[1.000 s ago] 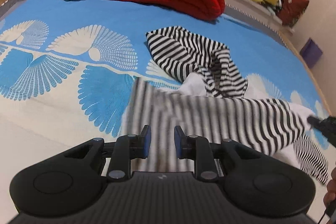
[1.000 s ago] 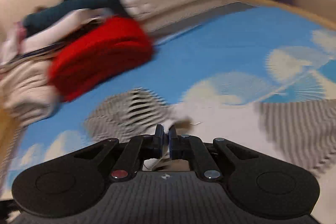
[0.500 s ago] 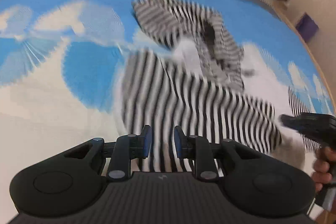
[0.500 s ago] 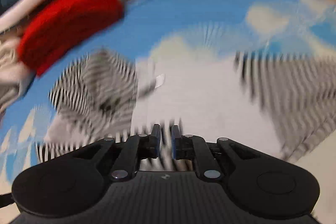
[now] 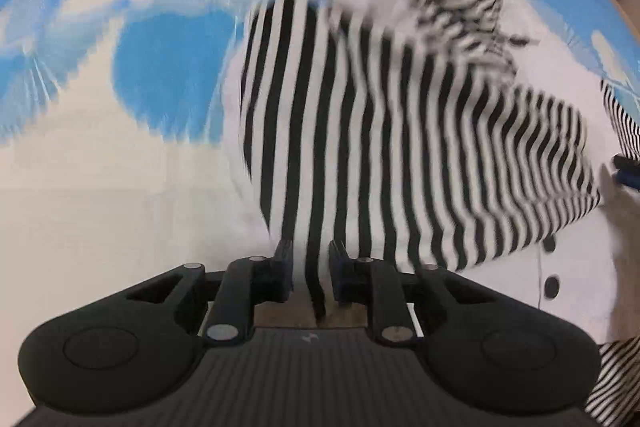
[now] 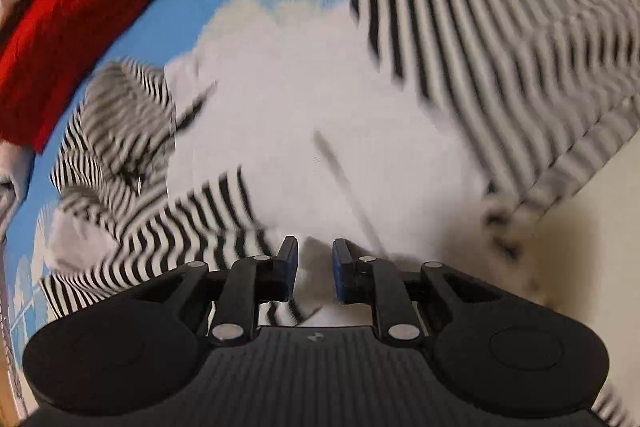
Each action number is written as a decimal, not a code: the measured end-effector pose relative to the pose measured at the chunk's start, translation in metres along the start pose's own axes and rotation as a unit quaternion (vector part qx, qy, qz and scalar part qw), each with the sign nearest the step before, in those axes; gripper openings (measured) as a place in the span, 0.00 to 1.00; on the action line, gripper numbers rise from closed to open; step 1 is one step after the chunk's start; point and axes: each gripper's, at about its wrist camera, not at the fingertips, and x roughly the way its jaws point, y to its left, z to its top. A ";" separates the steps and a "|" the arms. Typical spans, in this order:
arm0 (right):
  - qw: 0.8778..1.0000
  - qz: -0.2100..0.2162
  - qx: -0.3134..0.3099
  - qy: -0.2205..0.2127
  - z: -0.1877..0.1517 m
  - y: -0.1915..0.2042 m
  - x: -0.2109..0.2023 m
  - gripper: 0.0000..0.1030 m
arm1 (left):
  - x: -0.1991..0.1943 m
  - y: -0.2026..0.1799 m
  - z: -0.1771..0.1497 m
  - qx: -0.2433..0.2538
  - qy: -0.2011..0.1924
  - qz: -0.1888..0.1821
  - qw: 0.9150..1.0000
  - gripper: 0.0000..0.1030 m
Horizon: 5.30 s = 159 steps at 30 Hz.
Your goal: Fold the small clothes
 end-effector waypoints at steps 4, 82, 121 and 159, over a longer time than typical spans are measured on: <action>0.997 0.007 0.028 -0.066 0.024 -0.039 -0.034 0.22 | -0.031 -0.012 0.011 -0.001 -0.052 -0.030 0.998 0.24; 0.998 -0.049 0.016 0.030 -0.027 -0.011 0.001 0.25 | -0.006 -0.014 0.019 -0.044 -0.027 -0.040 0.998 0.26; 0.994 0.102 -0.003 -0.025 0.020 0.060 -0.058 0.06 | -0.009 -0.014 0.196 -0.075 -0.183 -0.035 0.980 0.06; 0.991 0.117 0.071 0.004 0.034 0.024 -0.054 0.06 | -0.113 -0.104 0.024 0.160 -0.242 -0.205 0.935 0.01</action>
